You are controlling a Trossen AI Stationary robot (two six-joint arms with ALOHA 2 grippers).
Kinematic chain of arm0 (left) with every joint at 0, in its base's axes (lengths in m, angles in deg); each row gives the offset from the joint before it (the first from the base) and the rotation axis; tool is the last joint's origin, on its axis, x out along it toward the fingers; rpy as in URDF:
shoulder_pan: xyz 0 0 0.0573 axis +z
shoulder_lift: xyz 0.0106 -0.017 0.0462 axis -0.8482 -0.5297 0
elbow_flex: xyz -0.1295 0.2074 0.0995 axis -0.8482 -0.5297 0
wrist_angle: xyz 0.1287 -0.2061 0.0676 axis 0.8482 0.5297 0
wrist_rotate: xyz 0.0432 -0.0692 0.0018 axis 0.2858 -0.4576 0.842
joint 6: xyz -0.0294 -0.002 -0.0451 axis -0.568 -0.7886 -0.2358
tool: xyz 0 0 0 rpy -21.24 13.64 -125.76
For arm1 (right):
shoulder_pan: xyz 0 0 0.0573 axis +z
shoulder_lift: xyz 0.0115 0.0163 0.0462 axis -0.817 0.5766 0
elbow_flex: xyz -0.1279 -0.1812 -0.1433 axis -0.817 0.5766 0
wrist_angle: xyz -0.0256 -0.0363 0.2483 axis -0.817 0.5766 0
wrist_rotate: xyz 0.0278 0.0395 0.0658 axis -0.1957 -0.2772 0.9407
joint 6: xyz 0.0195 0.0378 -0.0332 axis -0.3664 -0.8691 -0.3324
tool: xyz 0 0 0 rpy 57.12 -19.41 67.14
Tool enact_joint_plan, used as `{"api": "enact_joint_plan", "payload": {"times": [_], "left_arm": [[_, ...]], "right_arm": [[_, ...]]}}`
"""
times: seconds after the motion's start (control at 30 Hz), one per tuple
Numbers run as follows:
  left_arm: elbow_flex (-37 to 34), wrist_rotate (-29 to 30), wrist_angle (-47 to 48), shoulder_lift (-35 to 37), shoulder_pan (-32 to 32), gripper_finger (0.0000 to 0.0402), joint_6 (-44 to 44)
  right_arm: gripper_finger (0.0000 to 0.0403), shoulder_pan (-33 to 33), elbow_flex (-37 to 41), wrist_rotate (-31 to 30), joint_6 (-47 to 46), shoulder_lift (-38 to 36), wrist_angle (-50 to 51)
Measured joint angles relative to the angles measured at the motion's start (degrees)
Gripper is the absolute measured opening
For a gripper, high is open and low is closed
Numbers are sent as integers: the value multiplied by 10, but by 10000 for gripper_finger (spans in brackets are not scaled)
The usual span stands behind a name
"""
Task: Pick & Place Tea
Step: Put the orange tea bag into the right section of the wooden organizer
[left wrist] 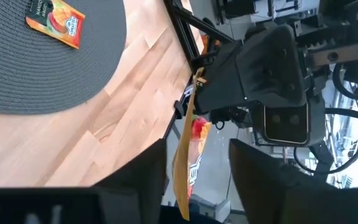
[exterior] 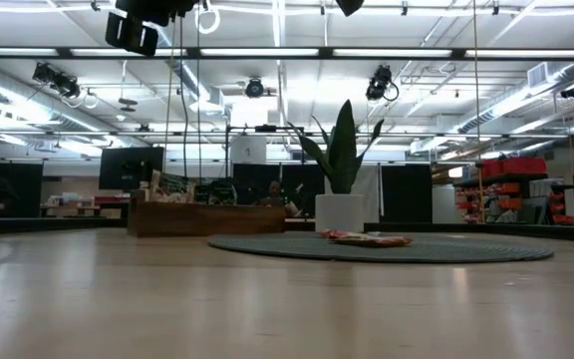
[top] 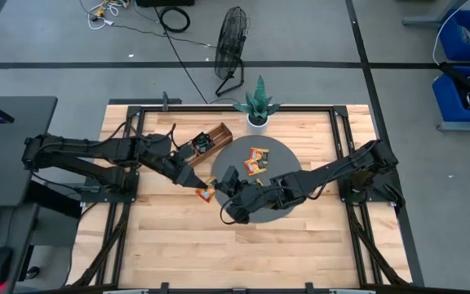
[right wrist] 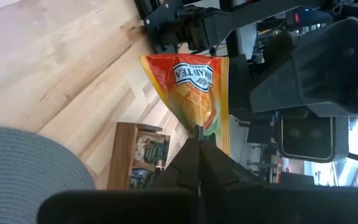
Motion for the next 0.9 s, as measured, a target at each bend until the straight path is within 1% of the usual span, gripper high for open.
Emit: {"api": "enact_joint_plan", "payload": {"times": [0.27, 0.47, 0.57, 0.67, 0.77, 0.9], "left_arm": [[0, 5, 0, 0, -2, 76, 48], [0, 5, 1, 0, -3, 10, 89], [0, 20, 1, 0, -3, 8, 112], [0, 47, -3, 0, -3, 5, 155], [1, 87, -6, 4, -5, 4, 206], [1, 149, -19, 5, -13, 4, 277]], "right_arm": [[0, -8, 0, 1, -6, 0, -6], [0, -9, 0, 2, -11, 0, -14], [9, -9, 0, -5, -61, 0, -19], [32, -9, 0, -25, -133, -8, -16], [69, -9, 0, -28, -220, -36, -11], [129, -12, 0, -29, -337, -91, -6]]}}
